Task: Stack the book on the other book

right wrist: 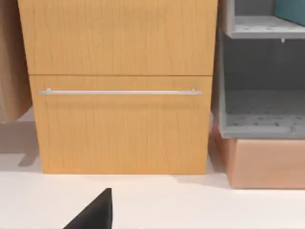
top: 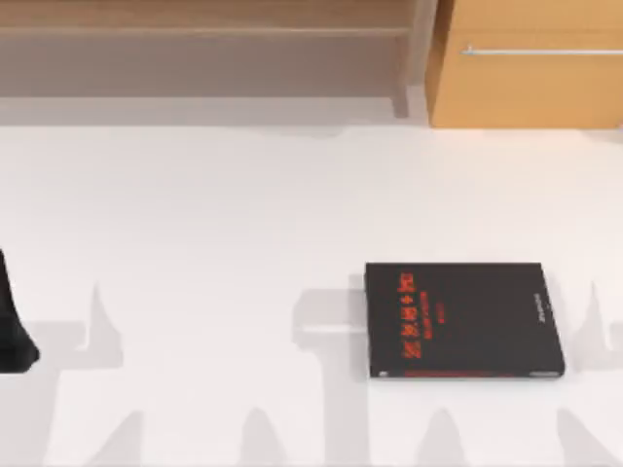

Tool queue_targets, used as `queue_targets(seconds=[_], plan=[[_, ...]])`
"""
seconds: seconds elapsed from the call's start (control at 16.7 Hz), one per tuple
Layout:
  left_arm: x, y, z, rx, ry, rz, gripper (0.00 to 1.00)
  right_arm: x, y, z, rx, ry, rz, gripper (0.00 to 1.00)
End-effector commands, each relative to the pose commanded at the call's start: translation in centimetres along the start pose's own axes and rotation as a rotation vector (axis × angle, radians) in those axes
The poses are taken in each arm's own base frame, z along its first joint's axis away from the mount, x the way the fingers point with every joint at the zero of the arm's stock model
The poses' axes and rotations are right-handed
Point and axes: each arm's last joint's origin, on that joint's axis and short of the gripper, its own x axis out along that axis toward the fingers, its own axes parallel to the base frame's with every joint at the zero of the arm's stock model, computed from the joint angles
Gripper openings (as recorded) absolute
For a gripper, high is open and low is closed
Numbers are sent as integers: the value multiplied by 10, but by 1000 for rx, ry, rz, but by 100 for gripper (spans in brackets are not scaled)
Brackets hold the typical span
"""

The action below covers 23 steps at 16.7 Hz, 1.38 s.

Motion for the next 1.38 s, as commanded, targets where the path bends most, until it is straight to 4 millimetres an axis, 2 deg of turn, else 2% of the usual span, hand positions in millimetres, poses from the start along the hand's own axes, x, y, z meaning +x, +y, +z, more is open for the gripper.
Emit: queue_targets(seconds=[0.18, 0.3, 0.42, 0.6, 0.78, 1.08, 1.38], plan=[[0, 0, 0, 0, 0, 0, 100, 0, 0, 2, 0, -2, 0, 100], [0, 0, 0, 0, 0, 0, 100, 1, -1, 12, -1, -9, -1, 100], [0, 0, 0, 0, 0, 0, 100, 5, -3, 30, -4, -21, -3, 100], [0, 0, 0, 0, 0, 0, 100, 18, -7, 68, -9, -32, -5, 100], [0, 0, 0, 0, 0, 0, 100, 47, -14, 101, -11, -8, -6, 100], [0, 0, 0, 0, 0, 0, 100, 100, -30, 136, -15, -1, -7, 100], [0, 0, 0, 0, 0, 0, 100, 163, -56, 152, -18, 3, -8, 100]])
